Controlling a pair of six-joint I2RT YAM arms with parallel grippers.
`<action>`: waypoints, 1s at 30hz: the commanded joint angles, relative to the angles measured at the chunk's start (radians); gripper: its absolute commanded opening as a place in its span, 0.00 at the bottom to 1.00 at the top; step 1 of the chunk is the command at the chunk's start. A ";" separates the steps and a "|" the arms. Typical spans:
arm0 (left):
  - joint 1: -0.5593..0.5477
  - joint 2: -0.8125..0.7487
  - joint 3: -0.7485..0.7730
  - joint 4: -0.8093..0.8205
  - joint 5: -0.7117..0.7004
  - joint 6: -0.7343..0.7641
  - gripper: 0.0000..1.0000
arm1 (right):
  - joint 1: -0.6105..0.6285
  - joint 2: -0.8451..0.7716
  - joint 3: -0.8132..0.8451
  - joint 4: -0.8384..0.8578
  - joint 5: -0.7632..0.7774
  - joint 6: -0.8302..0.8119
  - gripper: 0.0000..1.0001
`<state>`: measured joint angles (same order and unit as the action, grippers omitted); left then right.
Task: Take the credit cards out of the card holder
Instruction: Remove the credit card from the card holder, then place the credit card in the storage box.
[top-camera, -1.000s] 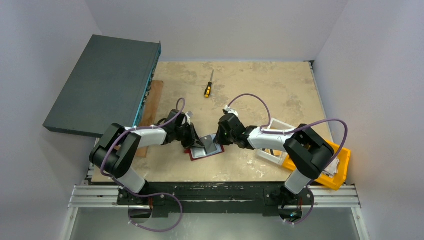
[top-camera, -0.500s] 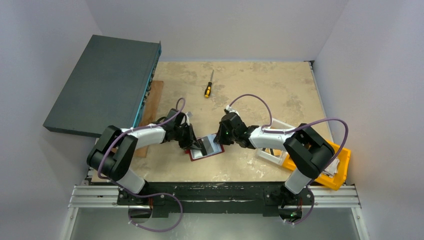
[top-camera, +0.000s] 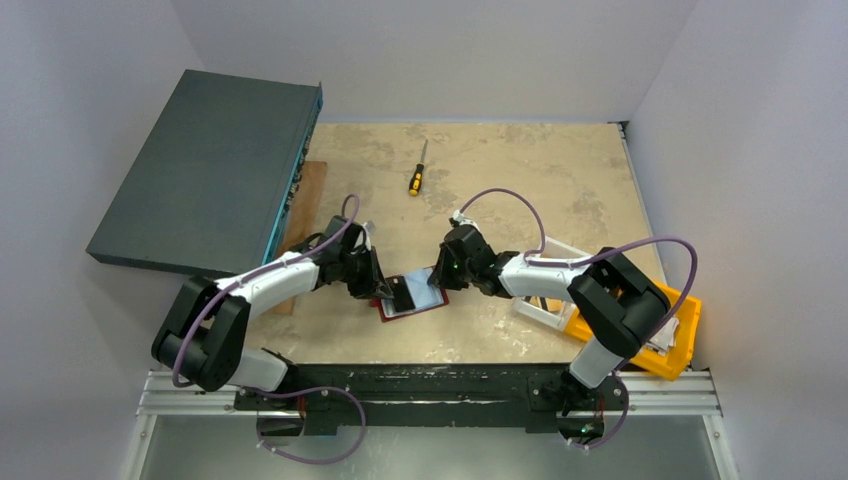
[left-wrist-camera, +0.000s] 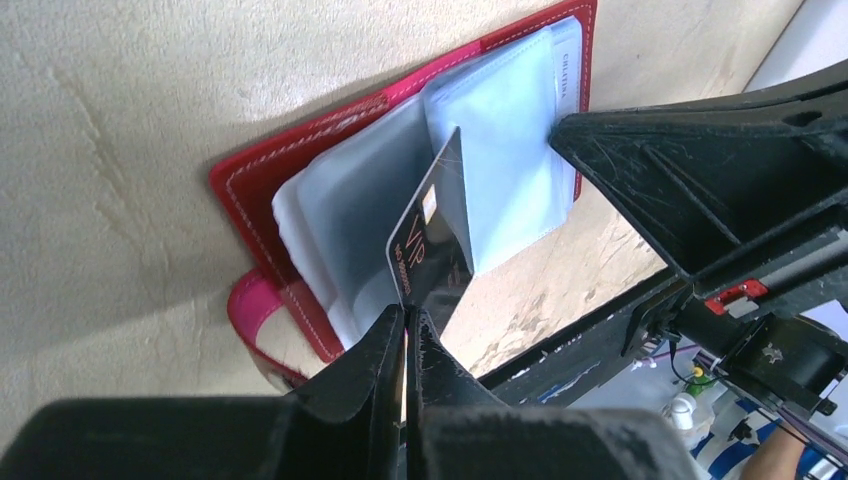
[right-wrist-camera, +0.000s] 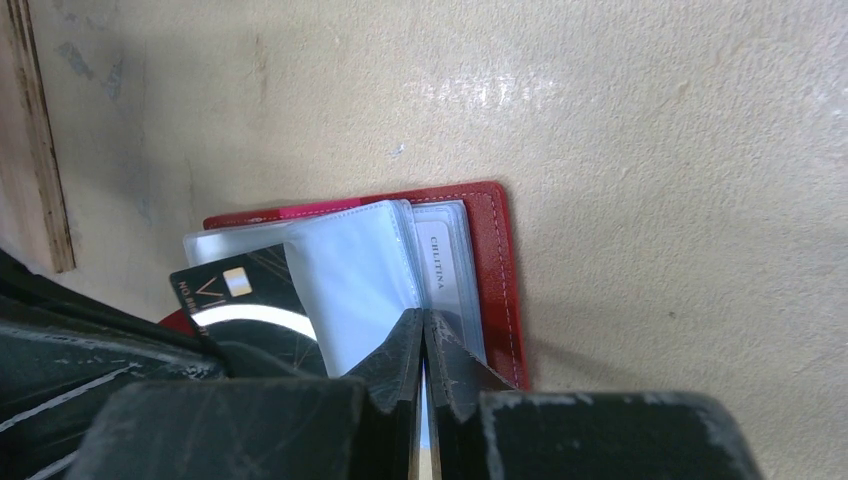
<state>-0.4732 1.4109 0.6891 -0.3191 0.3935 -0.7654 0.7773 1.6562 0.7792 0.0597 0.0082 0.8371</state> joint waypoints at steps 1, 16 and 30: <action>0.005 -0.045 0.030 -0.050 -0.009 0.035 0.00 | -0.018 0.023 -0.053 -0.276 0.071 -0.068 0.00; 0.025 -0.156 0.101 -0.065 0.067 0.042 0.00 | -0.020 -0.197 0.149 -0.120 -0.107 -0.148 0.67; 0.139 -0.227 0.177 0.134 0.401 -0.104 0.00 | -0.219 -0.359 -0.051 0.358 -0.552 -0.032 0.75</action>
<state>-0.3862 1.2217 0.8341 -0.3126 0.6399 -0.7876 0.5652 1.3392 0.7425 0.2131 -0.3561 0.7616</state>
